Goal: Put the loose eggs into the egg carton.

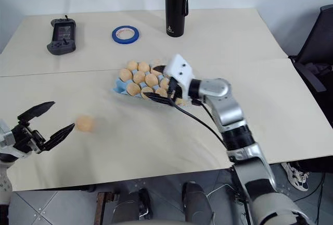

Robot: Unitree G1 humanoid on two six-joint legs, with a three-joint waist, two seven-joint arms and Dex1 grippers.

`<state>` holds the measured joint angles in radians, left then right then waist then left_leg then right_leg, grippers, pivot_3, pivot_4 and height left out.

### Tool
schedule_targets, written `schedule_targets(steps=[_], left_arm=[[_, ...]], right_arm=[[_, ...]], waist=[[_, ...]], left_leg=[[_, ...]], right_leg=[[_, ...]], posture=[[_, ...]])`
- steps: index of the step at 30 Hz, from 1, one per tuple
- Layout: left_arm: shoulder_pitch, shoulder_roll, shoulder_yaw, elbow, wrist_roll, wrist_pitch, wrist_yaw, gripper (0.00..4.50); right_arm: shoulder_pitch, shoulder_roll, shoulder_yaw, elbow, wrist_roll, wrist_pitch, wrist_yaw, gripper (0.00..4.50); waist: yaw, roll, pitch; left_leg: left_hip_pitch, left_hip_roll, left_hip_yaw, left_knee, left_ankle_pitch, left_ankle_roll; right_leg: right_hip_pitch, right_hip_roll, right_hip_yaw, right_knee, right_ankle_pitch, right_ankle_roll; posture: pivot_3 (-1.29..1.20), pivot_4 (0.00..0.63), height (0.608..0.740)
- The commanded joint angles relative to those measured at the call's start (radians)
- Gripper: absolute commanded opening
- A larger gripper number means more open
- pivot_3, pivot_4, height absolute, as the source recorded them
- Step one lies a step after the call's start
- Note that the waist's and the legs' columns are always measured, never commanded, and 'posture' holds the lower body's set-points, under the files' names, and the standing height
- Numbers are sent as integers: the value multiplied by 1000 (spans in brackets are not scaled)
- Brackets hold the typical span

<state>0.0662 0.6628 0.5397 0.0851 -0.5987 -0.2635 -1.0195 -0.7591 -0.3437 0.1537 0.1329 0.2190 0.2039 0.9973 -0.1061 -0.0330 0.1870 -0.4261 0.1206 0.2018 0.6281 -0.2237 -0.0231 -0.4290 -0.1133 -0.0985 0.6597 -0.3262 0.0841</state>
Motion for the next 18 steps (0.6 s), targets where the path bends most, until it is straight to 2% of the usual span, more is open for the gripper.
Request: schedule_targets(steps=[1, 4, 10, 18], left_arm=[[60, -59, 44, -130, 39, 11, 153, 4500], [115, -123, 53, -216, 71, 17, 261, 4500], [242, -252, 51, -355, 128, 21, 413, 4500], [383, -388, 13, -479, 165, 55, 544, 4500]], right_arm=[[99, -93, -34, -116, 93, 5, 132, 4491], [182, -166, -53, -160, 157, 41, 205, 4491], [289, -229, -122, -153, 222, 60, 229, 4491], [338, -279, -168, -142, 237, 92, 219, 4491]], waist=[[5, 0, 0], [12, 0, 0], [22, 0, 0], [23, -1, 0]], left_leg=[[1, 0, 0, 0, 0, 0], [2, 0, 0, 0, -1, 2], [3, 0, 0, 2, -1, 3], [4, -2, -2, 2, -2, 1]], right_leg=[[1, 0, 0, 0, 0, 0], [2, -1, 1, -1, 0, 0], [3, 0, 1, -2, 0, -1], [4, -1, 2, -7, 2, -4]], posture=[[0, 150, 740], [0, 150, 740], [0, 150, 740], [0, 150, 740]])
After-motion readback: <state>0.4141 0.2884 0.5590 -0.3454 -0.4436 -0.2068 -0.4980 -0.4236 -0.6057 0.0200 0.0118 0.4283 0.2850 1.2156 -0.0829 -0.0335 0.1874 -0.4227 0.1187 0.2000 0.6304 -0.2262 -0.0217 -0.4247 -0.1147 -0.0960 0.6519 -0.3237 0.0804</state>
